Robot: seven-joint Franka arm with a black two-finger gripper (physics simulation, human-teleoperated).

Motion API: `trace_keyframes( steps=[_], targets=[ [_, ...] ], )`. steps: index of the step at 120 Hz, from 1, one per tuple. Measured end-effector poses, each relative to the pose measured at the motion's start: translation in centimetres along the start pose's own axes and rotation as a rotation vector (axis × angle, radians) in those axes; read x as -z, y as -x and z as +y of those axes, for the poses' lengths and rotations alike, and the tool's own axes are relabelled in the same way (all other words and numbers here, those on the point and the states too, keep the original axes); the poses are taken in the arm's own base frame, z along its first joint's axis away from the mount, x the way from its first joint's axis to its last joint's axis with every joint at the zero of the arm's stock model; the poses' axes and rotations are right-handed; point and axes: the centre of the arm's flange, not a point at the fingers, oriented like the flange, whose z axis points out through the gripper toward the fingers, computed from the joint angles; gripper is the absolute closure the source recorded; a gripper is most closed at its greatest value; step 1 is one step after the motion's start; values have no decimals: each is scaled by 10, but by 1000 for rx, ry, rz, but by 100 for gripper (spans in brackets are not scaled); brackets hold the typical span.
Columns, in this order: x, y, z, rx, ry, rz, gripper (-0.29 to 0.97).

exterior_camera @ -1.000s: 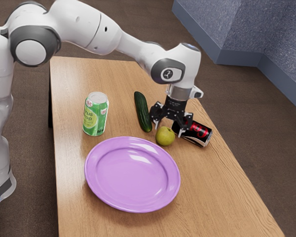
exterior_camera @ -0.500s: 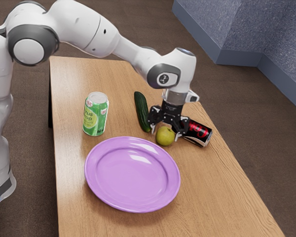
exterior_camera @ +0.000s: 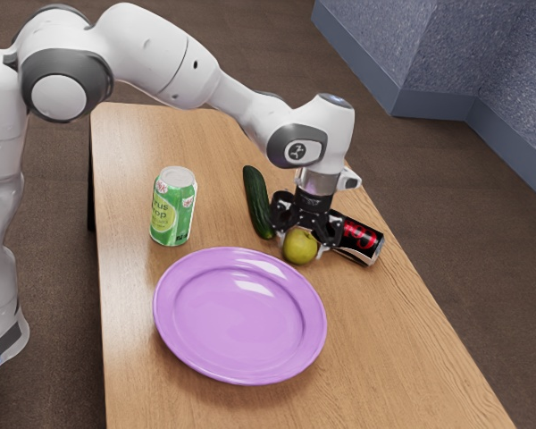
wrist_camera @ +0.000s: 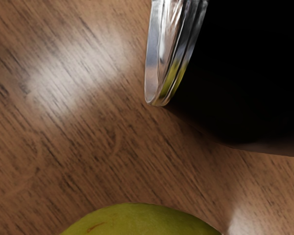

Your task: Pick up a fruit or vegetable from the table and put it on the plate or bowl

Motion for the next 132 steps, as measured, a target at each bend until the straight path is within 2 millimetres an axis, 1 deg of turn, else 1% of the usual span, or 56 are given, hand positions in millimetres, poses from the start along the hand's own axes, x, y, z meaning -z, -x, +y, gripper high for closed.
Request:
trace_keyframes(
  steps=[12, 21, 29, 39, 45, 53, 62, 74, 84, 93, 104, 112, 117, 125, 132],
  targets=[
    [0, 0, 1, 7, 6, 2, 28],
    [2, 1, 1, 19, 10, 4, 32],
    [4, 2, 2, 28, 14, 5, 31],
    [7, 3, 2, 38, 20, 7, 38],
    [17, 7, 3, 40, 35, 13, 41],
    [43, 19, 5, 33, 73, 26, 43],
    [76, 44, 7, 16, 123, 34, 45],
    [101, 91, -1, -11, 160, 16, 47],
    [109, 131, -4, -40, 170, -5, 49],
    [112, 164, -2, -61, 171, -15, 50],
    [115, 217, 3, -99, 169, -19, 52],
    [118, 253, 0, -113, 168, -17, 53],
    [121, 264, -3, -102, 169, -14, 53],
    [123, 271, -8, -70, 171, -14, 53],
    [125, 283, -8, -49, 175, -16, 35]
  ],
)
